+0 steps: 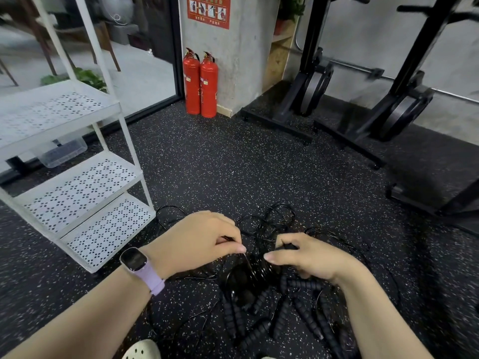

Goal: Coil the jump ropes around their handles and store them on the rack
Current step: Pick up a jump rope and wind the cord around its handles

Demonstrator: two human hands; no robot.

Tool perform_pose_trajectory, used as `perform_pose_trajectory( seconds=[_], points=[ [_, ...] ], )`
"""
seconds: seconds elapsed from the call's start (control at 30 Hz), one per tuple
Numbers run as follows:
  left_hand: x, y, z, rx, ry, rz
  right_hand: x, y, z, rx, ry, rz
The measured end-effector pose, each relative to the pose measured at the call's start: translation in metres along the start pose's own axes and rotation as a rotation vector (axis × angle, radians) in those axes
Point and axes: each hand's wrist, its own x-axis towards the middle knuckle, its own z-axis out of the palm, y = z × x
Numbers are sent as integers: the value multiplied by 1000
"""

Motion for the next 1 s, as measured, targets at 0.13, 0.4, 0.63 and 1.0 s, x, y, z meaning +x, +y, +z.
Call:
perform_pose_trajectory(
  seconds=[0.13,0.4,0.63,1.0],
  points=[
    [4,8,-3,-305,14,-99,-8,3,-2,310,-201,-2],
    [7,14,-15,-730,165,-158,-2,-6,10,992,-269,-191],
    [8,8,-14,-542,209,-296,12,-20,19,1280,-126,-203],
    [12,16,-4,-937,298,-502,29,-34,31,1552,325,-89]
  ],
)
